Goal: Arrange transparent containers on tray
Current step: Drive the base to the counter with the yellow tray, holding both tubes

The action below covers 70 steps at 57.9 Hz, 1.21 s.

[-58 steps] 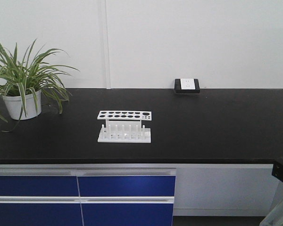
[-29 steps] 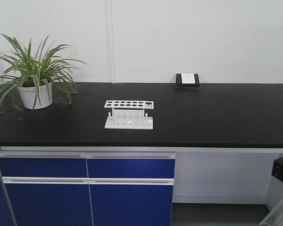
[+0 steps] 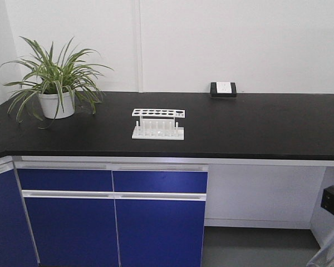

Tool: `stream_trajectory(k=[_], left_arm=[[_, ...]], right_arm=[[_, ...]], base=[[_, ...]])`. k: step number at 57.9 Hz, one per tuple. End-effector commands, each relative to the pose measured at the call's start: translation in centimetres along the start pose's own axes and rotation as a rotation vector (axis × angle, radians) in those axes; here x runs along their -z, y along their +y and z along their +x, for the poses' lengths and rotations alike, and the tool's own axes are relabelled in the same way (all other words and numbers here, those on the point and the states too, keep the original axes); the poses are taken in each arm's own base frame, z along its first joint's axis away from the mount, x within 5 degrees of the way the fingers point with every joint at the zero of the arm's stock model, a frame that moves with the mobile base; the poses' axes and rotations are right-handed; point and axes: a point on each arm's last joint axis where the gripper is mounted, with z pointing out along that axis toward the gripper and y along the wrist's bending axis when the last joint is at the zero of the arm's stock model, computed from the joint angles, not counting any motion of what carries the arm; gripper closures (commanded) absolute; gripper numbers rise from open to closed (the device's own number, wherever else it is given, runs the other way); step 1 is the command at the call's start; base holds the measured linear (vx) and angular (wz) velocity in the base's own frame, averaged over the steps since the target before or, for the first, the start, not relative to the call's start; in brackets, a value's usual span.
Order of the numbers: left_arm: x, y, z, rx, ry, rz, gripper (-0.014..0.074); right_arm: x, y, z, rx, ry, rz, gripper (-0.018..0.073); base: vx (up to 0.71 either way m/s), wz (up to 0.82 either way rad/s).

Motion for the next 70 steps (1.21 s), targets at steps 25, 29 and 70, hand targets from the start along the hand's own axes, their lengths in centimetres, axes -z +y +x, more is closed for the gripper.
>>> stream_trajectory(k=[25,29,70], left_arm=[[0.34,-0.38,-1.71,0.004,-0.093,0.038,0.0388],[0.34,-0.38,-1.71,0.004,-0.093,0.038,0.0388],[0.34,-0.38,-1.71,0.004,-0.093,0.038,0.0388]], right_arm=[[0.41,-0.22,-1.79,0.005,-0.121,0.018,0.054],[0.41,-0.22,-1.79,0.005,-0.121,0.018,0.054],[0.41,-0.22,-1.79,0.005,-0.121,0.018,0.054]], base=[[-0.21,0.01],[-0.21,0.05],[-0.13,0.35]])
